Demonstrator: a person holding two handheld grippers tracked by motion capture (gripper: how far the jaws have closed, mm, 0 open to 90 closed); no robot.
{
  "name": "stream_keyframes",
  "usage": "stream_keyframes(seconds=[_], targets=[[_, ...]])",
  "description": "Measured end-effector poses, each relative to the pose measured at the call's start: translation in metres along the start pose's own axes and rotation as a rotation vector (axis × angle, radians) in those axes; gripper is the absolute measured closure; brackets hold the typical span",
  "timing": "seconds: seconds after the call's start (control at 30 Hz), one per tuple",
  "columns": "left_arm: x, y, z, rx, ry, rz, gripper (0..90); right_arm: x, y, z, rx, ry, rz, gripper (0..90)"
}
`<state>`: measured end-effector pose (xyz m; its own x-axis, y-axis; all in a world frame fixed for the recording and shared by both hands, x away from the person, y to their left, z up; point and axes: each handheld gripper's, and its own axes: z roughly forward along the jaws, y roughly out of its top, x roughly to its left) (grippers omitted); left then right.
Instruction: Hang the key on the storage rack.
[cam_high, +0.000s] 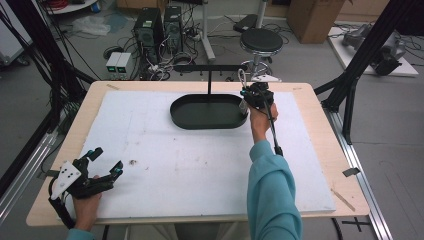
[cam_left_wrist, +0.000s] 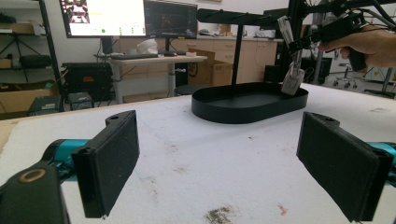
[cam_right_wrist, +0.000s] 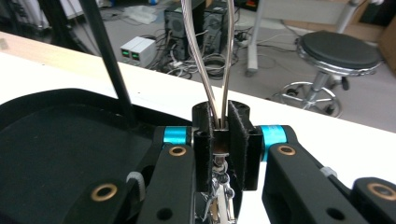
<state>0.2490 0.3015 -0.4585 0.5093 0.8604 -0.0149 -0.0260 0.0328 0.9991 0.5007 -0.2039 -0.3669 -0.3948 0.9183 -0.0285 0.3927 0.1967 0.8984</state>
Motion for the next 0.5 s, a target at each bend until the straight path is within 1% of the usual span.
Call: stream_keyframes(seconds=[0.03, 0.07, 0.13, 0.17, 0.2, 0.23, 0.27, 0.3, 0.33, 0.37, 0.4, 0.43, 0.5], targets=[[0.0, 0.0, 0.0, 0.0, 0.001, 0.0, 13.5, 0.0, 0.0, 0.0, 0.0, 0.0, 0.0, 71.7], [0.0, 0.0, 0.0, -0.001, 0.001, 0.001, 13.5, 0.0, 0.0, 0.0, 0.003, 0.002, -0.004, 68.9], [0.0, 0.0, 0.0, -0.001, 0.0, 0.0, 13.5, -0.003, 0.0, -0.002, 0.004, 0.038, -0.007, 57.1], [0.0, 0.0, 0.0, -0.001, 0.001, 0.001, 13.5, -0.003, 0.0, -0.002, 0.004, 0.038, -0.007, 57.1], [0.0, 0.0, 0.0, 0.0, 0.001, 0.0, 13.5, -0.003, 0.0, -0.002, 0.006, 0.051, -0.009, 47.6], [0.0, 0.0, 0.0, 0.0, 0.001, -0.001, 13.5, -0.003, 0.001, -0.004, 0.01, 0.052, -0.012, 36.3], [0.0, 0.0, 0.0, 0.001, 0.001, -0.002, 13.5, -0.002, 0.001, -0.006, 0.017, 0.078, 0.005, 11.0], [0.0, 0.0, 0.0, 0.001, 0.001, -0.002, 13.5, -0.002, 0.001, -0.008, 0.02, 0.082, 0.009, 3.3], [0.0, 0.0, 0.0, 0.0, 0.001, -0.003, 13.5, -0.002, 0.001, -0.008, 0.02, 0.082, 0.009, 3.3], [0.0, 0.0, 0.0, -0.001, 0.0, -0.001, 13.5, 0.002, 0.0, -0.017, 0.009, 0.106, -0.023, 0.7], [0.0, 0.0, 0.0, -0.001, 0.0, 0.0, 13.5, 0.002, 0.0, -0.017, 0.009, 0.106, -0.023, 0.7], [0.0, 0.0, 0.0, -0.001, 0.001, -0.001, 13.5, 0.004, -0.003, -0.024, -0.022, 0.117, -0.05, 0.7], [0.0, 0.0, 0.0, -0.001, 0.0, 0.0, 13.5, 0.005, -0.005, -0.036, -0.057, 0.129, -0.079, 0.7]])
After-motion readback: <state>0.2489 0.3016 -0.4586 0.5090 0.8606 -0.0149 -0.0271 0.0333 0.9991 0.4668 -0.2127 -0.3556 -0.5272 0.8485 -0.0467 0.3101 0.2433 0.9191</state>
